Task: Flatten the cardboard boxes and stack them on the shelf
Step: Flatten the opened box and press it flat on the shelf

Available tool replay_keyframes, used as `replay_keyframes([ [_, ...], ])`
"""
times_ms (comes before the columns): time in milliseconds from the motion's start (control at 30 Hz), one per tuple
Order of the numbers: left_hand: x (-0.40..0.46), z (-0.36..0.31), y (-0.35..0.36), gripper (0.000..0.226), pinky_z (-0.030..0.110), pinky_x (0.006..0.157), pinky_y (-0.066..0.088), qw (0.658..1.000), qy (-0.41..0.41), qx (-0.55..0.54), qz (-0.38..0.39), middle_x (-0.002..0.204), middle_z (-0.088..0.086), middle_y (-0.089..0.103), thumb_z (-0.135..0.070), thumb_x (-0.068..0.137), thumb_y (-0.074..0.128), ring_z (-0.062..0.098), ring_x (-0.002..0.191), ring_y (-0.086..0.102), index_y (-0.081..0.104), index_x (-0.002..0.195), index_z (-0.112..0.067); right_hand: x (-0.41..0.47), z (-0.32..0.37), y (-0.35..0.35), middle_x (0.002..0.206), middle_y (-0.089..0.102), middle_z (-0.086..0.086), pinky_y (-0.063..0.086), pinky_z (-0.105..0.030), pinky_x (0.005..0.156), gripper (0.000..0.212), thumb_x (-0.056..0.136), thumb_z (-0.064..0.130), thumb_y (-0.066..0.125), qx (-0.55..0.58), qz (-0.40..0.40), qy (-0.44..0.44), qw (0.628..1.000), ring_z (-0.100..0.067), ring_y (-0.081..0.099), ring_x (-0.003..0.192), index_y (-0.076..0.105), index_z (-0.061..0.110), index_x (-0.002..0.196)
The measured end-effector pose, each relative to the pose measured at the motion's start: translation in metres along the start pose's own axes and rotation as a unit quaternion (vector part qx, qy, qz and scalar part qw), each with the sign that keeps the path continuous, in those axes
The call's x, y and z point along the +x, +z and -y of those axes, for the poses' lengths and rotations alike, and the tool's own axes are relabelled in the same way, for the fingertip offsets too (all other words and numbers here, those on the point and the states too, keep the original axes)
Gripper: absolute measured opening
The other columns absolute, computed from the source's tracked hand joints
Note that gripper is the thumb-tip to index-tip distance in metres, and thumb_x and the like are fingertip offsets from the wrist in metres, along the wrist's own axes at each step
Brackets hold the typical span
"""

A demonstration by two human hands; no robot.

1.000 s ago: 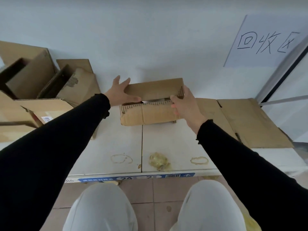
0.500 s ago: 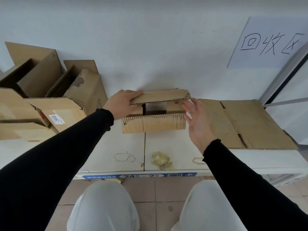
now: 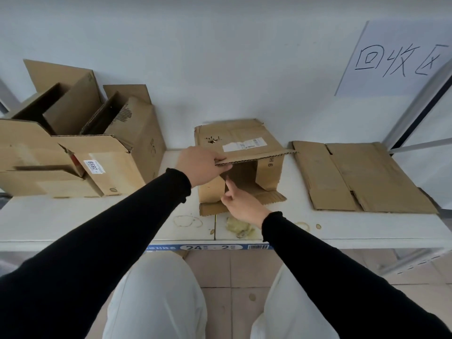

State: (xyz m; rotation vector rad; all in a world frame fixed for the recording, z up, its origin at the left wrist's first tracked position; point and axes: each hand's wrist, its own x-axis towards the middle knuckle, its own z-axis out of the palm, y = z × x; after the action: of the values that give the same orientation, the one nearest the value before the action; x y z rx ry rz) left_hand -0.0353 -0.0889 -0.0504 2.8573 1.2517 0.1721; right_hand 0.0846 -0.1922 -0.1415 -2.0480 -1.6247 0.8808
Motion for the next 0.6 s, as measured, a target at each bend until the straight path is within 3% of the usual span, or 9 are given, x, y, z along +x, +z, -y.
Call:
replay_keyframes([
  [33, -0.004, -0.002, 0.003, 0.052, 0.023, 0.066, 0.042, 1.000, -0.002, 0.012, 0.002, 0.118, -0.010, 0.071, -0.068, 0.098, 0.037, 0.015, 0.106, 0.065, 0.057, 0.139, -0.043, 0.002, 0.002, 0.003, 0.131, 0.064, -0.009, 0.051, -0.046, 0.096, 0.057, 0.107, 0.030, 0.036, 0.021, 0.003, -0.003, 1.000, -0.028, 0.065, 0.104, 0.019, 0.015, 0.160],
  [100, -0.008, -0.004, 0.011, 0.051, 0.024, 0.073, 0.045, 1.000, -0.020, -0.005, -0.011, 0.115, -0.008, 0.071, -0.065, 0.099, 0.039, 0.017, 0.104, 0.065, 0.055, 0.140, -0.041, 0.006, 0.010, 0.009, 0.149, 0.051, -0.011, 0.033, -0.043, 0.114, 0.049, 0.107, 0.020, 0.039, 0.045, 0.024, -0.030, 0.998, -0.032, 0.048, 0.132, 0.035, 0.017, 0.156],
  [200, -0.006, 0.000, 0.027, 0.044, 0.033, 0.091, 0.051, 0.998, -0.042, -0.049, -0.013, 0.122, -0.004, 0.069, -0.054, 0.100, 0.049, 0.021, 0.109, 0.063, 0.055, 0.139, -0.038, 0.007, 0.022, 0.017, 0.166, 0.026, -0.001, 0.017, -0.042, 0.121, 0.059, 0.105, 0.016, 0.038, 0.022, 0.082, -0.080, 0.993, -0.026, 0.018, 0.150, 0.024, 0.031, 0.160],
  [300, -0.003, 0.011, 0.048, 0.050, 0.037, 0.110, 0.043, 0.997, -0.037, -0.064, 0.004, 0.151, -0.001, 0.050, -0.023, 0.099, 0.057, 0.023, 0.135, 0.049, 0.048, 0.147, -0.035, 0.012, 0.014, 0.015, 0.170, 0.015, 0.001, 0.016, -0.055, 0.123, 0.064, 0.105, 0.021, 0.037, -0.049, 0.118, -0.102, 0.987, -0.026, 0.009, 0.155, 0.013, 0.038, 0.161],
  [367, -0.002, 0.020, 0.057, 0.062, 0.037, 0.115, 0.036, 0.996, -0.034, -0.081, -0.010, 0.158, -0.001, 0.041, -0.005, 0.095, 0.054, 0.022, 0.143, 0.041, 0.044, 0.150, -0.033, 0.015, -0.002, 0.001, 0.170, 0.013, 0.003, 0.020, -0.055, 0.122, 0.060, 0.108, 0.033, 0.035, -0.143, 0.090, -0.088, 0.982, -0.027, 0.013, 0.155, 0.010, 0.037, 0.162],
  [433, -0.002, 0.027, 0.062, 0.067, 0.039, 0.115, 0.036, 0.997, -0.026, -0.074, -0.027, 0.159, -0.002, 0.039, 0.001, 0.094, 0.050, 0.022, 0.144, 0.038, 0.042, 0.151, -0.034, 0.013, -0.021, -0.020, 0.163, 0.033, -0.004, 0.042, -0.043, 0.109, 0.057, 0.109, 0.043, 0.032, -0.274, -0.002, -0.052, 0.960, -0.029, 0.042, 0.141, 0.017, 0.030, 0.162],
  [467, -0.001, 0.028, 0.063, 0.068, 0.039, 0.115, 0.037, 0.997, -0.022, -0.070, -0.032, 0.160, -0.003, 0.039, 0.002, 0.094, 0.049, 0.022, 0.145, 0.038, 0.042, 0.151, -0.034, 0.009, -0.030, -0.031, 0.146, 0.054, -0.006, 0.050, -0.036, 0.090, 0.056, 0.109, 0.045, 0.032, -0.333, -0.055, -0.037, 0.940, -0.025, 0.059, 0.119, 0.023, 0.026, 0.161],
  [533, -0.001, 0.031, 0.065, 0.072, 0.039, 0.116, 0.036, 0.997, -0.015, -0.068, -0.038, 0.161, -0.004, 0.036, 0.005, 0.094, 0.047, 0.021, 0.147, 0.034, 0.039, 0.152, -0.036, -0.002, -0.045, -0.043, 0.097, 0.068, 0.002, 0.040, -0.028, 0.059, 0.050, 0.108, 0.044, 0.034, -0.416, -0.136, -0.040, 0.898, -0.017, 0.061, 0.079, 0.036, 0.025, 0.155],
  [600, -0.002, 0.030, 0.065, 0.077, 0.038, 0.116, 0.036, 0.997, -0.002, -0.066, -0.039, 0.162, -0.005, 0.033, 0.009, 0.093, 0.045, 0.019, 0.149, 0.031, 0.035, 0.154, -0.038, -0.012, -0.059, -0.043, 0.087, 0.069, 0.006, 0.037, -0.026, 0.052, 0.039, 0.106, 0.038, 0.044, -0.439, -0.182, -0.082, 0.876, -0.017, 0.064, 0.072, 0.051, 0.025, 0.142],
])
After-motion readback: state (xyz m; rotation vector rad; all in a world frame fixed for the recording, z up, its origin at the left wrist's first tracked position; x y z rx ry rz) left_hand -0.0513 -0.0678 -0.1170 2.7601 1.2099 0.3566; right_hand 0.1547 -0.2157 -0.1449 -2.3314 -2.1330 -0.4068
